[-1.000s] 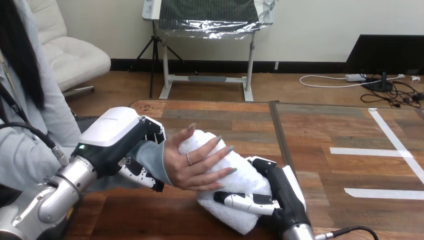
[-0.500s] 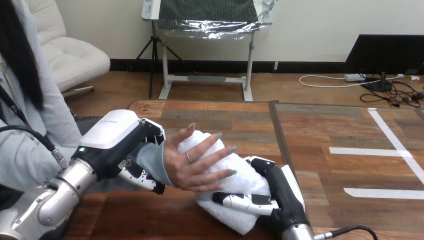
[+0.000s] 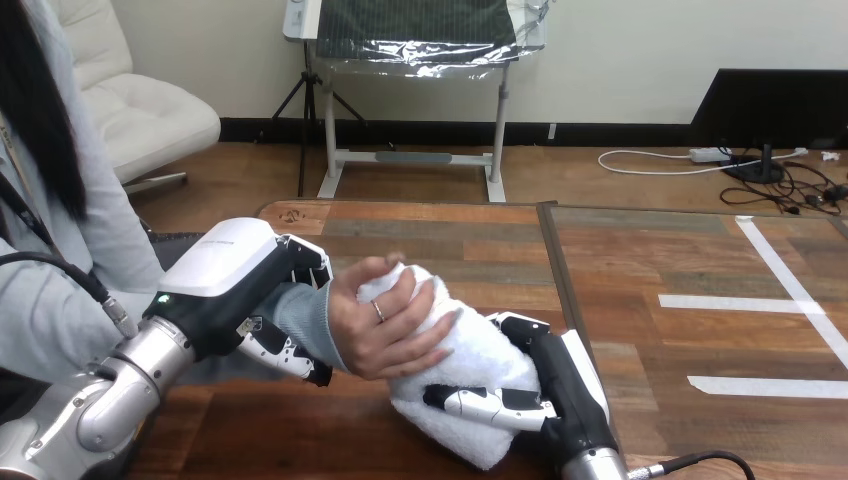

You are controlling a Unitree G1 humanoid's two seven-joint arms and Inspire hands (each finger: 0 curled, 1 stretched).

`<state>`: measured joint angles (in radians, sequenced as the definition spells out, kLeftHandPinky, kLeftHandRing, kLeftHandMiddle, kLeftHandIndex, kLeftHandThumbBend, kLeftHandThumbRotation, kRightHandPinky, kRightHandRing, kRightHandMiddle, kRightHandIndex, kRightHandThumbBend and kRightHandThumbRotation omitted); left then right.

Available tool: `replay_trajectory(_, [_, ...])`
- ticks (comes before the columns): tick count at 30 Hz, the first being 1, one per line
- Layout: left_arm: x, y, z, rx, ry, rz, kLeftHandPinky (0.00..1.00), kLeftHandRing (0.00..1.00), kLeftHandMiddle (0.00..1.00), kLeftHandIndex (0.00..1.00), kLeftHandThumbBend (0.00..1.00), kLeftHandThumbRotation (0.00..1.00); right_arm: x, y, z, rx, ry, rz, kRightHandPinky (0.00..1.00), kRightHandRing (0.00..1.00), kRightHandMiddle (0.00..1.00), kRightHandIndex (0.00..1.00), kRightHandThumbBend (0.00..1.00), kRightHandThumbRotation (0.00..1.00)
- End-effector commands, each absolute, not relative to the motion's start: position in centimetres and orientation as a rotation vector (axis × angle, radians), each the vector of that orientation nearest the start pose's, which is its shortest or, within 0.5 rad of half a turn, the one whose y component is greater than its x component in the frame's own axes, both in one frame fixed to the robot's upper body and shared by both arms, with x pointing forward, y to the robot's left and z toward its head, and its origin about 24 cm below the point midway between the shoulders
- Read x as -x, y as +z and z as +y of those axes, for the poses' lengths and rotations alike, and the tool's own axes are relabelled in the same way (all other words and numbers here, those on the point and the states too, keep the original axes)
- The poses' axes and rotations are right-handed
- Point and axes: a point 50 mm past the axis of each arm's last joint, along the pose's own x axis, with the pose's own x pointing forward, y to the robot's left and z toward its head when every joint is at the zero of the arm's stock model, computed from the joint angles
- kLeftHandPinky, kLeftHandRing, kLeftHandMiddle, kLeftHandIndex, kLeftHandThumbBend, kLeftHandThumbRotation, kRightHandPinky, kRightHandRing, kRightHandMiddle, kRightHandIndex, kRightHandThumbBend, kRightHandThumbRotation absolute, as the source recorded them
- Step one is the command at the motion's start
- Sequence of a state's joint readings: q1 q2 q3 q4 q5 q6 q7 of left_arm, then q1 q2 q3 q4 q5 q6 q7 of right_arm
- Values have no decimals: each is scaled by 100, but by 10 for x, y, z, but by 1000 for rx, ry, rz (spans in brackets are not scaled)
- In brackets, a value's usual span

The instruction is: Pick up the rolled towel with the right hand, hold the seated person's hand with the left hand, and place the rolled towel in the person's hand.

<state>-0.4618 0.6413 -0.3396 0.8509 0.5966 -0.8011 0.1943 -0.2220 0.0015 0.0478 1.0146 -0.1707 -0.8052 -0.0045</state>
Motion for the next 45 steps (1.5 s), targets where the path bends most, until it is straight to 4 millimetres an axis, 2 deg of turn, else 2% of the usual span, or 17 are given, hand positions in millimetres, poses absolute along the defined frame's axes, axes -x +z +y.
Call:
replay_trajectory(1, [-310,67,212,-1110,-432,-436,29,33,38,39,100,7,-257,-28,-97,126,288,-122,22,28,38,46,67,0])
replay_trajectory(34, [-309,62,214,-1104,-447,-388,33,37,42,43,99,10,-260,-28,-105,143,254,-105,27,33,43,47,67,0])
replay_trajectory(45, [-308,62,214,-1100,-453,-392,36,38,43,44,99,10,-261,-29,-106,177,247,-101,29,35,45,50,73,0])
